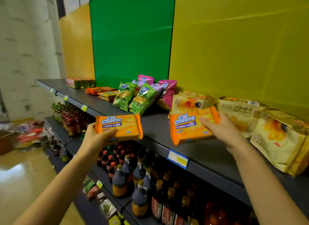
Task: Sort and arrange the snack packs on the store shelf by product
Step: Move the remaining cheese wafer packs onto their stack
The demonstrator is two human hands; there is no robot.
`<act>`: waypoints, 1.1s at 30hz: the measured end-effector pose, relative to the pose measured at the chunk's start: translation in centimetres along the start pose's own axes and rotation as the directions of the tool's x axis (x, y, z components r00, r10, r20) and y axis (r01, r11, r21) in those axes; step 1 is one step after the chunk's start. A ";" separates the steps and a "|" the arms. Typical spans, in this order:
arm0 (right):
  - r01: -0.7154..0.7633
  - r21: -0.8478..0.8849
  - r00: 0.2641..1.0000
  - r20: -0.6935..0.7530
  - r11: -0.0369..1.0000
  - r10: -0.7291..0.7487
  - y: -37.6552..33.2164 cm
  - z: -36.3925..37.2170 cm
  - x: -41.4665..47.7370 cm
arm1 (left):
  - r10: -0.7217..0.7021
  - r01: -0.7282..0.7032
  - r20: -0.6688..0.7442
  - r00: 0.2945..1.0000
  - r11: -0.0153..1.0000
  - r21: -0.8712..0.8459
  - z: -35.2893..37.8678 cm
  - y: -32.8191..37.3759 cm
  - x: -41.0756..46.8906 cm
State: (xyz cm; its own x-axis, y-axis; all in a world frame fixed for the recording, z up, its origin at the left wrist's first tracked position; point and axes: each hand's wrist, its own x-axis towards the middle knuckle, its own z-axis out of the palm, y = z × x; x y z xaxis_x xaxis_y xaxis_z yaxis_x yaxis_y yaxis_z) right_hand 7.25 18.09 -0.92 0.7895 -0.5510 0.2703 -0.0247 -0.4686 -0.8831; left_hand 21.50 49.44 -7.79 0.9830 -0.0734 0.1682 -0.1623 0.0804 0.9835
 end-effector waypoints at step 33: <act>-0.223 0.604 0.974 0.172 0.765 0.148 -15.9 50.8 26.4 | 0.009 -0.014 0.062 0.998 0.997 0.075 -26.9 -0.4 37.2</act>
State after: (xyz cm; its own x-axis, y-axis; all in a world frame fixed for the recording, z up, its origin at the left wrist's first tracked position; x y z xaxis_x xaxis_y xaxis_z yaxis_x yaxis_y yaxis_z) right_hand 59.62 46.10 0.81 0.8709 -0.4870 0.0665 0.1751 0.1809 -0.9678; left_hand 60.40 73.40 -3.70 0.9743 -0.1346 0.1808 -0.1815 0.0070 0.9834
